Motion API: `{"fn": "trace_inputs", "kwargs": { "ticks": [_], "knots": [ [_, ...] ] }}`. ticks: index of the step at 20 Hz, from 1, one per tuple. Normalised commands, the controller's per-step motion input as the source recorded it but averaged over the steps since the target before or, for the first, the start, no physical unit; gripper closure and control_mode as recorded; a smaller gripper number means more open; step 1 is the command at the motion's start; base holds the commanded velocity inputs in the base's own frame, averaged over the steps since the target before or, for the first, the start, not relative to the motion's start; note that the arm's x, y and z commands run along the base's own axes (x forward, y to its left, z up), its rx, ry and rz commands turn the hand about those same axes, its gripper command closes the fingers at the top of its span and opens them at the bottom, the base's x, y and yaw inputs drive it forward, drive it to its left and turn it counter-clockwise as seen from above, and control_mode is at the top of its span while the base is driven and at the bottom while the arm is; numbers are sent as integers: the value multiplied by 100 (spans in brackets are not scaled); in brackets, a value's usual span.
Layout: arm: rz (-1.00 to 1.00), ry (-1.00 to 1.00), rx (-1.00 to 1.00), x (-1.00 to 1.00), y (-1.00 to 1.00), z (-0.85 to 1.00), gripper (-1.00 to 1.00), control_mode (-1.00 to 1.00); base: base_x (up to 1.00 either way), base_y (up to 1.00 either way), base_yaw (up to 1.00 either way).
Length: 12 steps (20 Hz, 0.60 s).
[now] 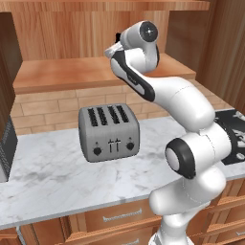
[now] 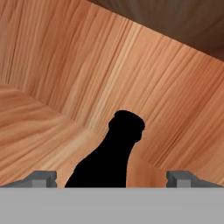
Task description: Sort all alcoholic drinks to one cabinet, and non-alcoholic drinks to the other.
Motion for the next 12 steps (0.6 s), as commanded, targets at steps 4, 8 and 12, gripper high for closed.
{"fn": "trace_inputs", "kwargs": {
  "ticks": [4,8,12],
  "knots": [
    [0,0,0,3,0,0,-100,-100,0,0,0],
    [0,0,0,0,-1,0,-100,-100,0,0,0],
    [0,-1,0,-14,0,0,-100,-100,0,0,0]
  ]
}}
